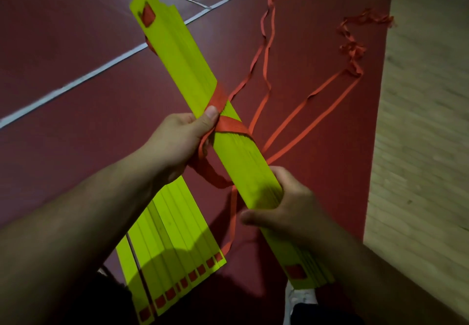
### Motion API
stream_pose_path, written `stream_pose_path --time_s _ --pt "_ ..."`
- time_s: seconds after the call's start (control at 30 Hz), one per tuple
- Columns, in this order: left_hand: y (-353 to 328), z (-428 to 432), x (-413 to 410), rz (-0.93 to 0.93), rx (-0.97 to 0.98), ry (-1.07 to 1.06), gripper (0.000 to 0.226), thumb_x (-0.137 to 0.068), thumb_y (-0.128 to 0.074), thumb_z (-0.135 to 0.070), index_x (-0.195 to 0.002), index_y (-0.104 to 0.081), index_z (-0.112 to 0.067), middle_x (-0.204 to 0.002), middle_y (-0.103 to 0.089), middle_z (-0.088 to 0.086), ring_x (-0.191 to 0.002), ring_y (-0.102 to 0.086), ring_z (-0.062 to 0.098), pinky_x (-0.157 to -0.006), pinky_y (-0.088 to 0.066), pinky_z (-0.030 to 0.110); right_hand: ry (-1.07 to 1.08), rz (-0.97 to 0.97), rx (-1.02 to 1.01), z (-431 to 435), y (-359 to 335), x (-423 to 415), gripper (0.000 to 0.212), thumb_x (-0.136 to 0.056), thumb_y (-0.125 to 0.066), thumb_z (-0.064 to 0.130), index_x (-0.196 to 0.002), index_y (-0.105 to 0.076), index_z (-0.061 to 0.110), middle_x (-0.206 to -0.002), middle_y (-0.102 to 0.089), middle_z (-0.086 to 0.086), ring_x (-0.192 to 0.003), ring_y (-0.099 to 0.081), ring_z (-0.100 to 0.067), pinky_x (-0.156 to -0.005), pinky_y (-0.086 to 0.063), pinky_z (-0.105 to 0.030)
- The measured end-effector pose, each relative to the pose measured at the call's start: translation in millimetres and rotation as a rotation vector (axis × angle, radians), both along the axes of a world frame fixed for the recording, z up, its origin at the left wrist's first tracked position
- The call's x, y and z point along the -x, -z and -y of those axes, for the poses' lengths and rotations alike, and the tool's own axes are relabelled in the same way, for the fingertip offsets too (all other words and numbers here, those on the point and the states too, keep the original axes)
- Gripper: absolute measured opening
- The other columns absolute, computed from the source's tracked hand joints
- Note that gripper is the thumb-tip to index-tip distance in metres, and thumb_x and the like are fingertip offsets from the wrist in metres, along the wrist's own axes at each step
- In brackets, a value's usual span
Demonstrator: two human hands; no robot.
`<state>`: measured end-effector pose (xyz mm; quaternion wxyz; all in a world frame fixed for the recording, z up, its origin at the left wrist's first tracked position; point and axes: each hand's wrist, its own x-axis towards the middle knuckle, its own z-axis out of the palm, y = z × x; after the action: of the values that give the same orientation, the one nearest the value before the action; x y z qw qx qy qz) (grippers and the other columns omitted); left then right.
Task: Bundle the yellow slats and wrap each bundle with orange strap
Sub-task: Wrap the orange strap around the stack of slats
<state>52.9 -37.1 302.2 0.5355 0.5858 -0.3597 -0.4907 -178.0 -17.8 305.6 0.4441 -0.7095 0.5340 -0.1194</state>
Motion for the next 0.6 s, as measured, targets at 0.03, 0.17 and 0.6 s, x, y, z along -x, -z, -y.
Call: stream_pose_path --time_s 0.03,0.17,0.6 --pt "0 1 0 -0.013 -0.029 -0.019 0.056 -0.081 -0.065 -0.059 -0.074 -0.060 -0.004 -0.063 -0.056 0.017 -0.054 -0.050 0.021 -0.058 -0.044 0.035 -0.014 -0.136 0.154 -5 0 -6 0.095 -0.044 -0.087 0.066 -0.125 -0.047 0.037 -0.103 -0.065 0.011 -0.093 -0.061 -0.009 -0.071 -0.046 -0.018" --pt "3 1 2 -0.062 -0.088 -0.014 0.057 -0.084 -0.068 -0.058 -0.075 -0.058 -0.003 -0.062 -0.060 0.017 -0.056 -0.055 0.023 -0.058 -0.052 0.042 0.015 -0.376 0.391 -18 -2 -18 0.076 -0.072 -0.076 0.045 -0.133 -0.033 0.031 -0.113 -0.058 0.003 -0.105 -0.061 -0.024 -0.077 -0.048 -0.033" --pt "3 -3 -25 0.228 0.178 0.327 0.080 -0.054 -0.080 -0.075 -0.087 -0.061 -0.004 -0.075 -0.057 0.012 -0.068 -0.050 0.023 -0.070 -0.042 0.045 0.104 -0.150 0.278 -19 -12 -8 0.037 -0.065 -0.072 0.041 -0.092 -0.051 0.027 -0.073 -0.057 0.007 -0.063 -0.056 -0.007 -0.052 -0.041 -0.022"
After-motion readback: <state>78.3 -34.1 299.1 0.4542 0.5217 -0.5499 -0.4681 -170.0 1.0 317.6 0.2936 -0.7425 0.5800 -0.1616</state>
